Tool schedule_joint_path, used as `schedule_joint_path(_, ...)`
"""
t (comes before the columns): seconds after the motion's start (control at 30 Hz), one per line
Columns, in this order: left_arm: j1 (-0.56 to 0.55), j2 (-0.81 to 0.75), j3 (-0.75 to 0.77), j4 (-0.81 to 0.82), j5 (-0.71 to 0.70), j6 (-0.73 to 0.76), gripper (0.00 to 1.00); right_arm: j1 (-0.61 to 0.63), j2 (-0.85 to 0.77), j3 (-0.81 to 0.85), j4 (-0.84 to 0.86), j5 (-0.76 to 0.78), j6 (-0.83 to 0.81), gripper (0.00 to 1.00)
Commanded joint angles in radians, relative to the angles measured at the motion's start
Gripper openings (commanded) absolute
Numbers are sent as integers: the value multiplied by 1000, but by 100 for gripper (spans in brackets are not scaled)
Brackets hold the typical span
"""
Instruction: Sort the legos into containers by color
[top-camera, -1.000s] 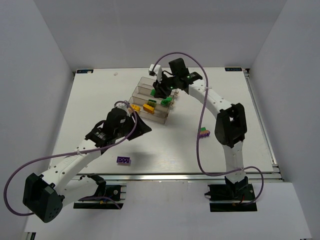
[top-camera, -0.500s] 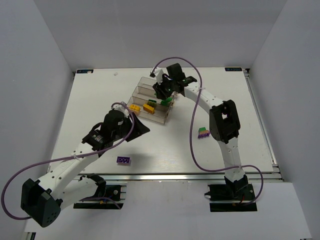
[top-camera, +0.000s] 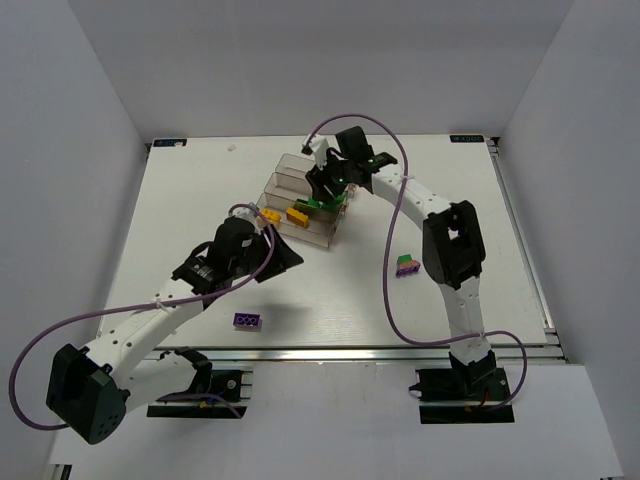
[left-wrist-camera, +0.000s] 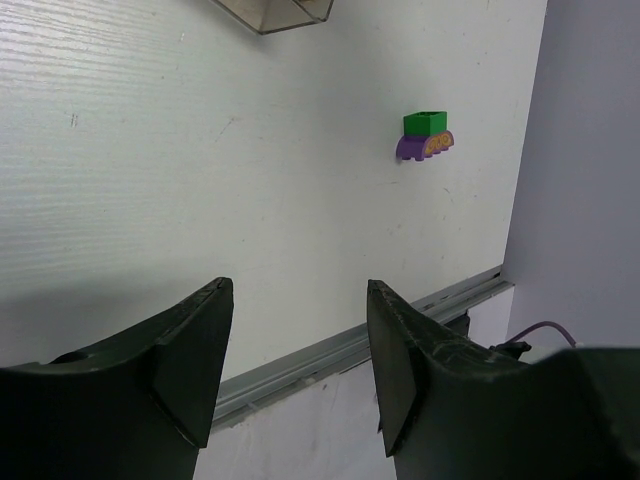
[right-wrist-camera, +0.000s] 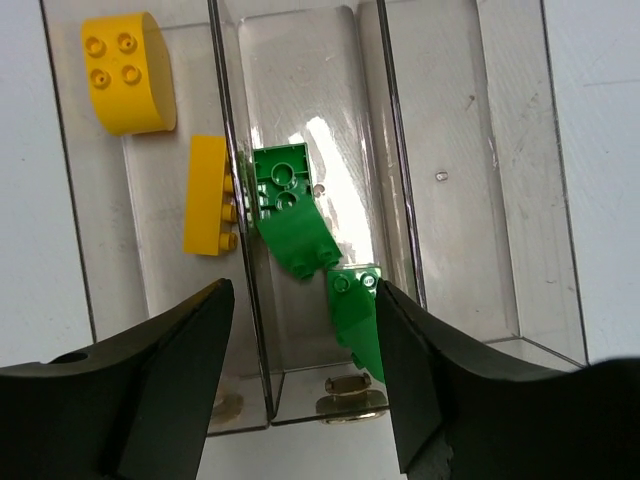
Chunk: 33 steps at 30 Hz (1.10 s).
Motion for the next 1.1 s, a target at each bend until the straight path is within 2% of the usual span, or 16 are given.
schedule_joint_path(0.0,-4,6,18,29,22,21,66,-10,-111,2,11,-42,32,64)
schedule_joint_path(0.07,-4,5,23,32,27,31,66,-54,-194,-41,0,-146,41,59)
schedule_joint_path(0.13,-4,-8,9,56,37,34,63,-106,-302,-101,-39,-278,9,44)
schedule_joint_path(0.17,-4,-9,0,72,54,34,61,-151,-344,-213,-43,-435,-13,36)
schedule_joint_path(0.2,-4,-12,-9,84,63,34,55,-172,-395,-284,-40,-502,-63,30)
schedule_joint_path(0.23,-4,-12,-26,114,72,32,52,-212,-495,-355,-46,-546,-100,22)
schedule_joint_path(0.3,-4,-5,-37,139,100,29,43,-267,-580,-524,-73,-549,-172,19)
schedule_joint_path(0.37,-4,-2,-48,165,108,31,42,-300,-677,-598,-145,-492,-192,26)
schedule_joint_path(0.4,-4,0,-49,170,115,29,42,-320,-718,-650,-171,-472,-203,50)
schedule_joint_path(0.47,-4,3,-48,175,116,35,46,-343,-758,-720,-237,-414,-220,66)
schedule_joint_path(0.5,-4,4,-46,176,117,38,49,-356,-800,-749,-237,-388,-215,79)
schedule_joint_path(0.53,-4,8,-46,175,119,40,54,-358,-823,-779,-234,-334,-217,82)
schedule_joint_path(0.6,-4,11,-46,176,126,46,57,-372,-873,-858,-218,-265,-243,88)
schedule_joint_path(0.63,-4,12,-46,176,128,49,58,-375,-884,-878,-201,-202,-266,88)
schedule_joint_path(0.77,-4,14,-51,182,139,54,60,-400,-892,-918,-222,-124,-326,89)
schedule_joint_path(1.07,-4,-17,-86,207,137,32,60,-418,-794,-849,-317,-107,-18,89)
